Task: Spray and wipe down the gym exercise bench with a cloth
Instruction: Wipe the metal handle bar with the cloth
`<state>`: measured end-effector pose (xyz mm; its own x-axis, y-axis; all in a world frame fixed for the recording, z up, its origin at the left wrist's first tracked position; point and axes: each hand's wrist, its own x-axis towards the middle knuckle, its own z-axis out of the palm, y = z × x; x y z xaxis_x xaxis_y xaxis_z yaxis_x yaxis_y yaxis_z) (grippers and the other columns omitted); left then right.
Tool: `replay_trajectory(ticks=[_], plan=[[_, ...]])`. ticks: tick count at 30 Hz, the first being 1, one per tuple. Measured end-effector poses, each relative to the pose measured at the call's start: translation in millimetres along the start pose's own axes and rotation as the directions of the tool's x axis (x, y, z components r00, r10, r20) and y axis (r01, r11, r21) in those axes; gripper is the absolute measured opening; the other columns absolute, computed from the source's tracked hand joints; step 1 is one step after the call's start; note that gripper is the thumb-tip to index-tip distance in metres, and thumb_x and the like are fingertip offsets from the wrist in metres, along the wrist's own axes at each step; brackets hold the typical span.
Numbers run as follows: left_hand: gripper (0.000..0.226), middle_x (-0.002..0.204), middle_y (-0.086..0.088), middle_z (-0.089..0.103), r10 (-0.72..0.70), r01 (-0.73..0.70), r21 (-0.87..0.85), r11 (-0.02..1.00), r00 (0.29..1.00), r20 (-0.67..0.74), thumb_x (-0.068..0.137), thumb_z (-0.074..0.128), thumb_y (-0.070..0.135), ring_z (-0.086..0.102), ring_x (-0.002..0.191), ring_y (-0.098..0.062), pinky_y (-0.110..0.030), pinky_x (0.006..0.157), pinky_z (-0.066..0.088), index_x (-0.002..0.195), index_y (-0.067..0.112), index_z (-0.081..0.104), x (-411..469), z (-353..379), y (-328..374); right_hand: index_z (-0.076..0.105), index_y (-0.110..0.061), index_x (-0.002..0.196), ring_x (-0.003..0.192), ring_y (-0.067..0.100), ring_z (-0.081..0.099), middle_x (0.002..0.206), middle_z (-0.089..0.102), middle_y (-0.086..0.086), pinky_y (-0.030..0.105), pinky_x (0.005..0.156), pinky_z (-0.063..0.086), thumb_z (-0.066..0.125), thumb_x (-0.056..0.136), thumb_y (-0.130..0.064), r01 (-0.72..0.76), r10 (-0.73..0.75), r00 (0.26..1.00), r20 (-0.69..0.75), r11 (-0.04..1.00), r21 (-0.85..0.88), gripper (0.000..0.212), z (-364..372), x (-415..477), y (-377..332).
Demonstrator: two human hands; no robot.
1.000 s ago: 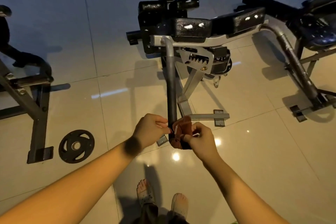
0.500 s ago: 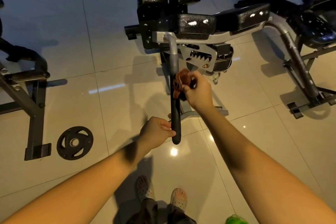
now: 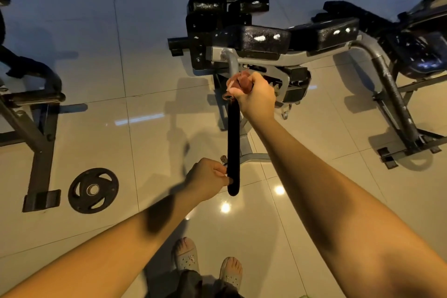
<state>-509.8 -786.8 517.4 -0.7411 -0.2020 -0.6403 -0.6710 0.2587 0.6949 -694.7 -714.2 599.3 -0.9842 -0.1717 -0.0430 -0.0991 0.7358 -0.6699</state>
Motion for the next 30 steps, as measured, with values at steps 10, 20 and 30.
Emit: replay_trajectory(ticks=[10,20,30], plan=[[0.036,0.087,0.011,0.075,0.024,-0.029,-0.122,0.992,0.999,-0.038,0.07,0.089,0.033,0.071,0.091,-0.019,-0.048,0.09,0.06,0.102,0.02,0.079,-10,7,-9,0.06,-0.027,0.089,0.078,0.008,0.068,0.086,0.069,-0.008,0.034,0.069,0.059,0.075,0.089,-0.011,-0.055,0.031,0.944,0.329,0.997,0.063,0.022,-25,-124,60],[0.028,0.104,-0.003,0.076,0.045,-0.05,-0.104,0.993,0.998,-0.045,0.086,0.082,0.018,0.07,0.096,-0.018,-0.026,0.081,0.056,0.112,0.011,0.076,-3,10,-12,0.064,-0.01,0.122,0.101,0.025,0.072,0.11,0.074,0.009,0.046,0.093,0.059,0.063,0.098,-0.011,-0.482,0.22,0.847,0.484,0.702,0.525,0.024,-11,23,37],[0.008,0.091,0.002,0.077,0.022,-0.027,-0.08,0.996,0.998,-0.064,0.084,0.083,0.02,0.072,0.09,-0.017,-0.037,0.092,0.058,0.086,0.026,0.078,-16,6,-3,0.066,-0.007,0.118,0.106,0.029,0.071,0.111,0.073,0.012,0.048,0.091,0.059,0.064,0.096,-0.009,-0.568,0.246,0.769,0.59,0.687,0.454,0.023,1,-116,111]])
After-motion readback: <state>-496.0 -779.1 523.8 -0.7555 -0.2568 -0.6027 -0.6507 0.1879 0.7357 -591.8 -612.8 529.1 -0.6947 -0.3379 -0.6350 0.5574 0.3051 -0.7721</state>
